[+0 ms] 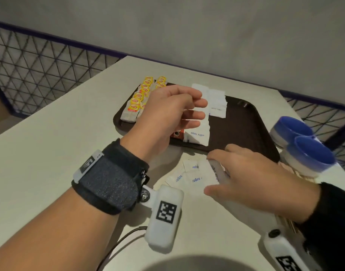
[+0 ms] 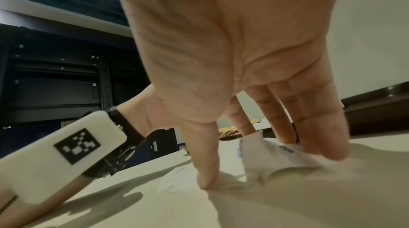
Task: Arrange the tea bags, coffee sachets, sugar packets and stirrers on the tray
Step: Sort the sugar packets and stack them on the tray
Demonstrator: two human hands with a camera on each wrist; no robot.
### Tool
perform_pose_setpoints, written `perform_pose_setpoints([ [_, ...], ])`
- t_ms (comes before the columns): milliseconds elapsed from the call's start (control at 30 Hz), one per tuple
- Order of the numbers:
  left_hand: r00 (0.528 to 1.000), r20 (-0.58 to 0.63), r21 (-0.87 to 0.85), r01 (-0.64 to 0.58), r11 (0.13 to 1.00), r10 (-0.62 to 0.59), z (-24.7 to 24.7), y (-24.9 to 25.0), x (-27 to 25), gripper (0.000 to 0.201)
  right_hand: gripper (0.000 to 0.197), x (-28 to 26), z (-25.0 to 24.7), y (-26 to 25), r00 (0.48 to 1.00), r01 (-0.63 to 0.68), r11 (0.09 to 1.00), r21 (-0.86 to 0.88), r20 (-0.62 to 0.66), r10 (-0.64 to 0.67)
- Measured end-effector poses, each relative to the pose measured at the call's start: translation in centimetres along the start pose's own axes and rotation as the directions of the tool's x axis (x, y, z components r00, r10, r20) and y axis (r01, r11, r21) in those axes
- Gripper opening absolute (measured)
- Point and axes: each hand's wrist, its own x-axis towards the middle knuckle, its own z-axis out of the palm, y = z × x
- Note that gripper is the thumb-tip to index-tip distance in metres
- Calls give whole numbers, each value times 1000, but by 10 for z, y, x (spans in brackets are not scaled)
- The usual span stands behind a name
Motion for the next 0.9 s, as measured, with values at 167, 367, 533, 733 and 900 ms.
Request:
perform_pose_setpoints([
  [167, 1000, 12, 23, 16, 1000, -17, 1, -2, 1, 28, 54, -7, 2, 2, 1000, -2, 993, 114, 10, 1],
  [367, 999, 31, 52, 24, 998, -25, 1, -4, 1, 30, 44, -6, 0, 0, 999, -43, 990, 137, -17, 46],
  [533, 999, 42, 67, 26, 997, -29, 1, -4, 1, 34, 39, -9, 2, 2, 996, -71, 996, 60, 60, 67],
  [733, 991, 116, 6, 62, 998, -63, 1, -2, -2, 29, 36, -10, 2, 3, 998, -45, 999, 4, 41, 45],
  [900, 985, 156, 4, 77, 997, -77, 1, -2, -3, 26, 19, -10, 4, -4, 999, 43, 999, -7, 0, -43],
])
